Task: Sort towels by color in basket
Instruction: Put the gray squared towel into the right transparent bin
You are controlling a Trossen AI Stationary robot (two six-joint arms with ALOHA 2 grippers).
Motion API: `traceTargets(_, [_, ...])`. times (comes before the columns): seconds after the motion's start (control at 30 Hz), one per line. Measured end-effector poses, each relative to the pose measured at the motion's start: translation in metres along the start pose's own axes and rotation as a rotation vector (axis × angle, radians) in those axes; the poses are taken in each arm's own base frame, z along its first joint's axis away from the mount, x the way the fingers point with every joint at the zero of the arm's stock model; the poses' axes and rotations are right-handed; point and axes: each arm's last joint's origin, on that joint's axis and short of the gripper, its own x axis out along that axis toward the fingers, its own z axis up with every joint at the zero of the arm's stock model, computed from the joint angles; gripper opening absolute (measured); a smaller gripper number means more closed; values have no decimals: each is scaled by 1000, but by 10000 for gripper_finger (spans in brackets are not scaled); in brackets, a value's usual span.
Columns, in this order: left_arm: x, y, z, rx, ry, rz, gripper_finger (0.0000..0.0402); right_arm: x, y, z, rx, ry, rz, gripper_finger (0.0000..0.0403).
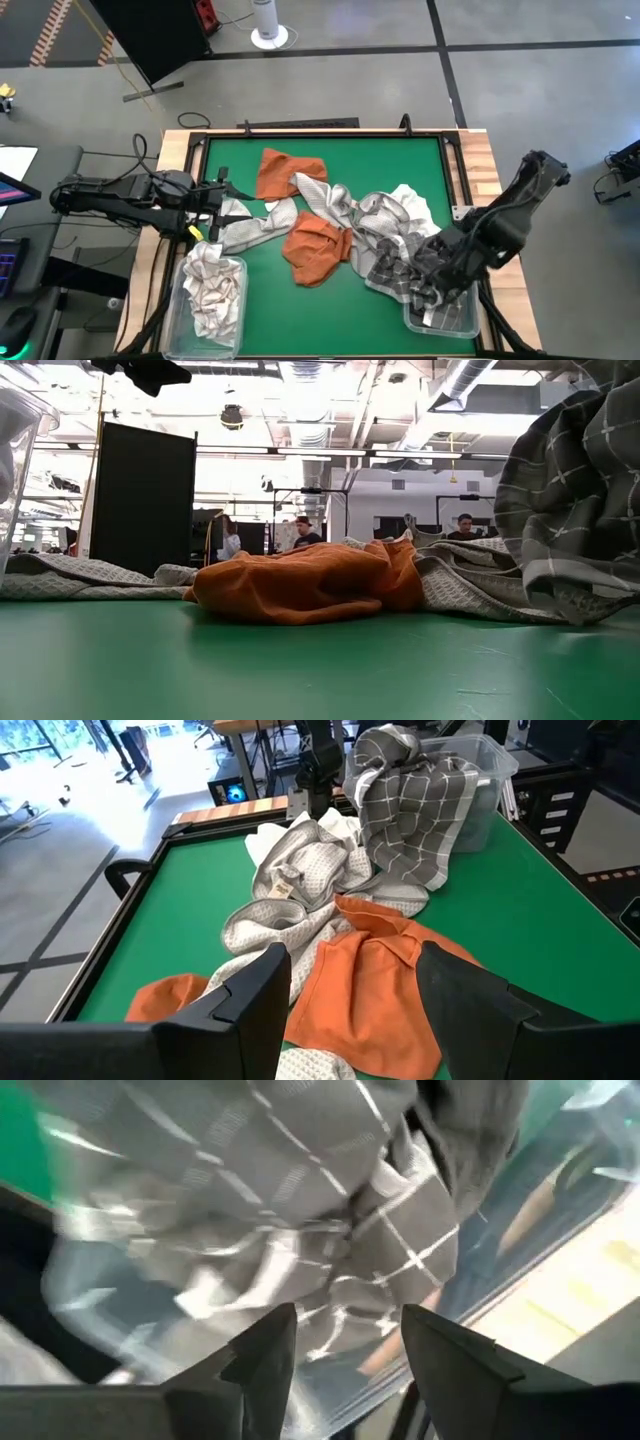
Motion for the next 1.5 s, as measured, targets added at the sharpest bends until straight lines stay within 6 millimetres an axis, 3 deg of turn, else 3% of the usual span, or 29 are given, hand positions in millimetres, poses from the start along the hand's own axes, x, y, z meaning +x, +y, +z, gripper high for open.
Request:
traceTargets(0.13, [0, 0, 0, 10, -3, 0, 208, -34, 7, 12, 18, -79, 61, 223])
traceTargets(0.3, [0, 0, 1, 11, -7, 1, 208, -55, 34, 45, -94, -257, 102, 210])
traceTargets(0.6, [0, 0, 1, 22, -11, 2, 208, -58, 84, 137, -370, -321, -38, 176])
traceTargets(0.77, [0, 0, -1, 24, 9, -1, 208, -36, 108, 178, -552, -200, -76, 167])
traceTargets(0.97, [0, 0, -3, 26, 26, -4, 208, 9, 130, 205, -715, -7, -111, 166])
traceTargets(1.2, [0, -1, -4, 15, 45, -6, 208, 44, 142, 213, -809, 120, -122, 180])
traceTargets(1.5, [0, -1, -5, 14, 47, -6, 208, 82, 118, 208, -813, 271, -244, 200])
